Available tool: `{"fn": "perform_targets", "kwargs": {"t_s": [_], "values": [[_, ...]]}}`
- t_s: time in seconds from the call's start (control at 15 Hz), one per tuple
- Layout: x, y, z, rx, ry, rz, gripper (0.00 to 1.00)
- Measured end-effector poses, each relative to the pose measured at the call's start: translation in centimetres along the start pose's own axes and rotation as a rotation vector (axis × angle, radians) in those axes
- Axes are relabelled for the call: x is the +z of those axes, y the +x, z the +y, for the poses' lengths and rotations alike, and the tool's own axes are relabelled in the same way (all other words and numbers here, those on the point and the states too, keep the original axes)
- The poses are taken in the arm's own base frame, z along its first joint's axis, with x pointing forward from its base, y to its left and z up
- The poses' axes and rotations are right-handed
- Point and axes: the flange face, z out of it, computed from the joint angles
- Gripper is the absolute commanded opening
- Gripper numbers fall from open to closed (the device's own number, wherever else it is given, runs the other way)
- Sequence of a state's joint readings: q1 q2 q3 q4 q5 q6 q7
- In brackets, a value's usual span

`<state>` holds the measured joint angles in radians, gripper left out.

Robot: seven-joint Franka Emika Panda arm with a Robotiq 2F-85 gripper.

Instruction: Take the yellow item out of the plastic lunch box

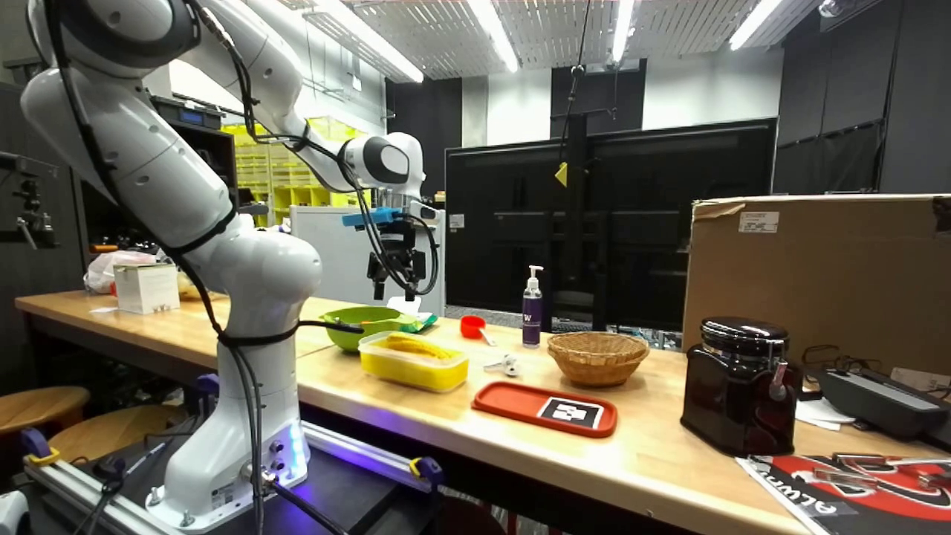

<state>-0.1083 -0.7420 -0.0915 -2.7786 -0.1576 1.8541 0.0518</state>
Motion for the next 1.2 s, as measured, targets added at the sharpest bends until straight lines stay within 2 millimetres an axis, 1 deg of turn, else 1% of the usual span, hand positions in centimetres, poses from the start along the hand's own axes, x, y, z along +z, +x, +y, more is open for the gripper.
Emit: {"fn": "perform_targets", "kwargs": {"t_s": [0.6,1.2], "values": [[2.9,1.3,2.6,0.015,0.100,-0.056,1.00],[6.2,2.9,3.7,-0.011,0.196,-0.090,1.00]]}}
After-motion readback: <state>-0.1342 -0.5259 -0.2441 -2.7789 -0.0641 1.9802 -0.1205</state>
